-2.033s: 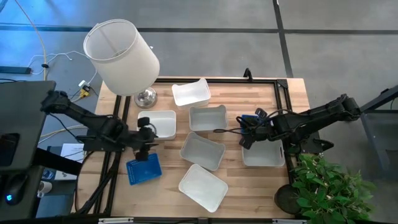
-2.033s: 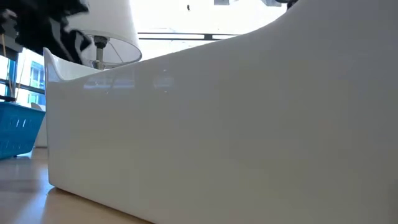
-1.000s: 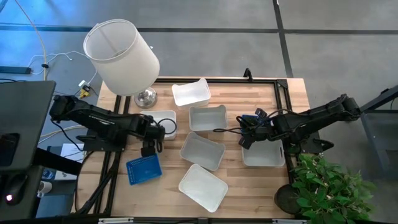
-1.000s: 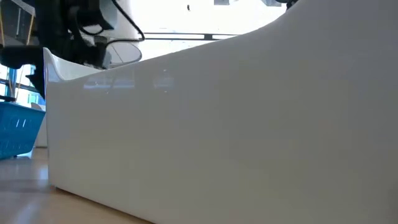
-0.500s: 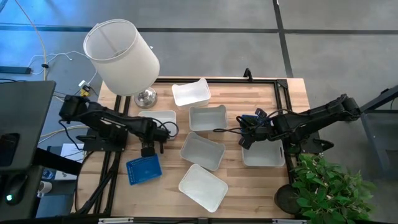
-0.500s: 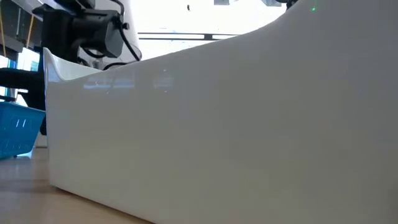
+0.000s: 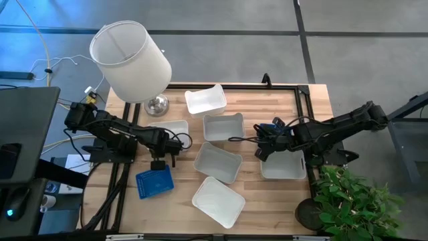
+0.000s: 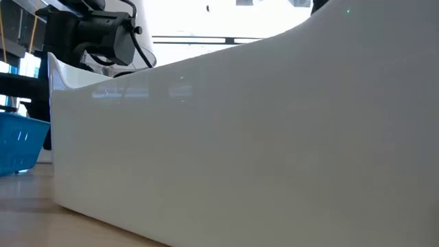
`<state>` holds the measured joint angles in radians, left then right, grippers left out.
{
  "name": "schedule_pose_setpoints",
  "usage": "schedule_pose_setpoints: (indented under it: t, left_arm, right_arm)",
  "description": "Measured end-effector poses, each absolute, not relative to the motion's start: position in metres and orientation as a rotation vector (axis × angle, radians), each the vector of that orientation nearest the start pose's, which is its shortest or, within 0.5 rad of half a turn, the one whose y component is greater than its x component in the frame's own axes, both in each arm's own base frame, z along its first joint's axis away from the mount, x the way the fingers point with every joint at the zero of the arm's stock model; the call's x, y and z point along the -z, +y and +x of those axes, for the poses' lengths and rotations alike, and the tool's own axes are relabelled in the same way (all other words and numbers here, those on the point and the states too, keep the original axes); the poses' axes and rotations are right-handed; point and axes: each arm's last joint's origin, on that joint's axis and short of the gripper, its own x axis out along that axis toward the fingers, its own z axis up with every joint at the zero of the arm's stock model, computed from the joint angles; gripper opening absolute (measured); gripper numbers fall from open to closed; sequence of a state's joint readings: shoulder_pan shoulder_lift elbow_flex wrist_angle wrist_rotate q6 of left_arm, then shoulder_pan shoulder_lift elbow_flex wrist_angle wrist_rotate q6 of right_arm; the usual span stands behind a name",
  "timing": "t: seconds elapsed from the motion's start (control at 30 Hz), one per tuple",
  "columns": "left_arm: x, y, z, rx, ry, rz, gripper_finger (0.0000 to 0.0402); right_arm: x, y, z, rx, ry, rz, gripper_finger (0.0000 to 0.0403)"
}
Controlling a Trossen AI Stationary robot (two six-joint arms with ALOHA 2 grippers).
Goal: Stack baskets by color
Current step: Stack the middle white bin into the top white bin
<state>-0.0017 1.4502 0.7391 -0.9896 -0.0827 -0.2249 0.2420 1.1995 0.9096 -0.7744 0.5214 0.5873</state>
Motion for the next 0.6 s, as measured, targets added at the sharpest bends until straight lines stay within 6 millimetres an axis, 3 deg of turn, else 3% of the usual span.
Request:
schedule_pose_setpoints:
  t: [0.2, 0.6]
  left_arm:
    - [-0.164, -0.004, 0.203, -0.289, 1.683, -0.011, 0.0002]
    - [-0.202, -0.027, 0.216, -0.340, 1.626, 0.115, 0.0000]
  right_arm:
    - [-0.259, 0.041, 0.224, 0.500, 0.808, 0.174, 0.0130]
    - [-0.270, 0.044, 0.238, 0.443, 0.643, 0.253, 0.0130]
